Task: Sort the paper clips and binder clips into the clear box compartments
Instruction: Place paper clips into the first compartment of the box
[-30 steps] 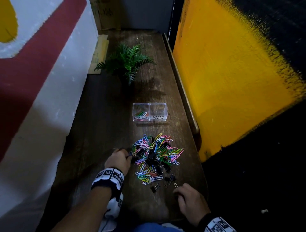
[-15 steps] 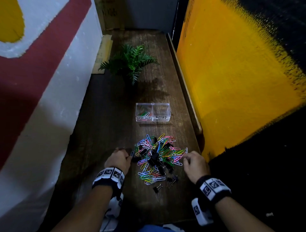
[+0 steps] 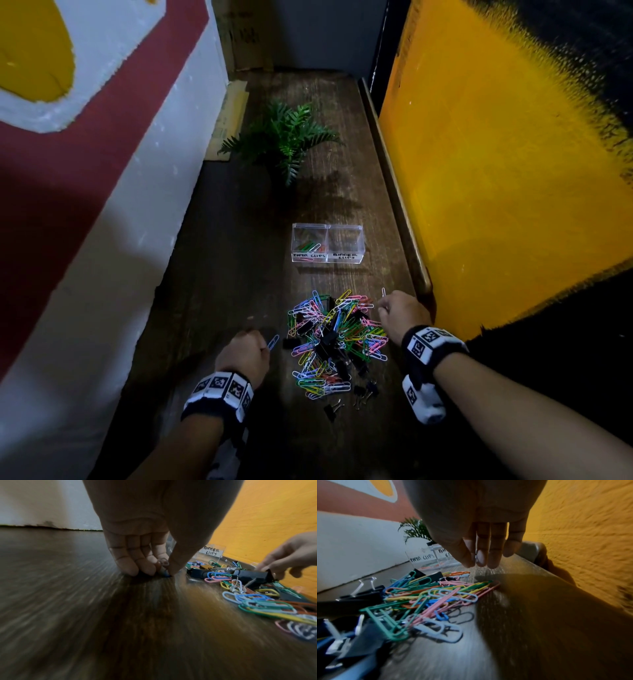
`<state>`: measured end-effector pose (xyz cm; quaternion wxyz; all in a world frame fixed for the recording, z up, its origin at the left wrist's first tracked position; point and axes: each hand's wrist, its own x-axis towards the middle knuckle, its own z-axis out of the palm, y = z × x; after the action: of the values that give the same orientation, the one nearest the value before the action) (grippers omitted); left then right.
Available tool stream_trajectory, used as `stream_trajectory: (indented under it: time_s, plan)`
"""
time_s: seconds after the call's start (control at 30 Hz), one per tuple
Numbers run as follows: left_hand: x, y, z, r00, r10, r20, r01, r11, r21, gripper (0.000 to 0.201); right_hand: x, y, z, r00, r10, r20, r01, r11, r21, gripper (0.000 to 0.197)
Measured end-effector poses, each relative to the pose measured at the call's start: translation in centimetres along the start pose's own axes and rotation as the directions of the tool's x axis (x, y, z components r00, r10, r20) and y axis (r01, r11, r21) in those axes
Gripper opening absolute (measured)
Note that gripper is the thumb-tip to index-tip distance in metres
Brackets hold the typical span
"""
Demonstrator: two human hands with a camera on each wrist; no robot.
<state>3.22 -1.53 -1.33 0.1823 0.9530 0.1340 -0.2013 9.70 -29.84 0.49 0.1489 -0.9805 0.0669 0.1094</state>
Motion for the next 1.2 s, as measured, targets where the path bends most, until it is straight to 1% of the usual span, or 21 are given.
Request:
stream_trajectory:
  time_s: [0.13, 0.3, 0.4, 0.47, 0.57, 0.67, 0.73, 0.83, 0.87, 0.93, 1.07, 1.2]
  plan:
    - [-0.3, -0.4, 0.1, 0.998, -0.012, 0.062, 0.011, 1.0, 0.006, 0.012, 0.8, -0.4, -0.1, 0.999, -0.035, 0.022, 0.035, 0.999, -0.035, 0.014]
    - [-0.2, -0.6, -0.2, 0.994, -0.013, 0.111, 0.017, 0.999, -0.034, 0.011, 2.2, -0.4, 0.1, 0.991, -0.13, 0.01, 0.13, 0.99, -0.061, 0.016]
    - [-0.1, -0.6, -0.3, 0.991, -0.029, 0.127, 0.035, 0.998, -0.044, 0.009, 3.3, -0.5, 0.4, 0.974, -0.211, 0.082, 0.223, 0.959, -0.177, 0.02]
    - [-0.1, -0.6, -0.4, 0.991, -0.029, 0.13, 0.037, 0.998, -0.059, 0.007, 3.8, -0.6, 0.6, 0.964, -0.24, 0.111, 0.26, 0.936, -0.239, 0.022]
    - [-0.1, -0.5, -0.4, 0.99, -0.02, 0.139, 0.031, 0.996, -0.078, 0.006, 4.2, -0.7, 0.4, 0.96, -0.234, 0.152, 0.266, 0.932, -0.245, 0.02]
    - [-0.1, -0.7, -0.4, 0.988, 0.0, 0.155, 0.013, 0.996, -0.087, 0.006, 4.2, -0.5, -0.3, 0.948, -0.234, 0.215, 0.274, 0.945, -0.178, 0.016]
    - [0.0, -1.0, -0.3, 0.991, 0.015, 0.132, -0.002, 0.996, -0.094, 0.008, 3.9, 0.0, -0.9, 0.948, -0.237, 0.215, 0.267, 0.956, -0.124, 0.012]
    - [0.0, -1.2, -0.4, 0.994, 0.03, 0.106, -0.017, 0.992, -0.127, 0.005, 3.3, 0.7, -1.6, 0.965, -0.216, 0.149, 0.219, 0.976, -0.005, 0.011]
    - [0.2, -1.0, -0.5, 0.995, 0.03, 0.094, -0.017, 0.99, -0.142, 0.008, 3.1, 0.8, -1.8, 0.97, -0.208, 0.123, 0.204, 0.978, 0.045, 0.011]
    - [0.9, -0.2, -1.0, 0.999, 0.043, 0.017, -0.039, 0.981, -0.188, 0.014, 2.9, 0.5, -2.3, 0.977, -0.196, 0.084, 0.183, 0.973, 0.141, 0.01]
    - [3.7, 3.5, -4.2, 0.98, 0.132, -0.148, -0.171, 0.94, -0.295, 0.014, 3.4, -2.1, -3.3, 0.985, -0.164, 0.056, 0.144, 0.954, 0.262, 0.009]
    - [8.1, 8.1, -8.1, 0.957, 0.169, -0.237, -0.249, 0.899, -0.361, 0.014, 4.9, -5.8, -4.3, 0.986, -0.165, 0.038, 0.144, 0.937, 0.319, 0.01]
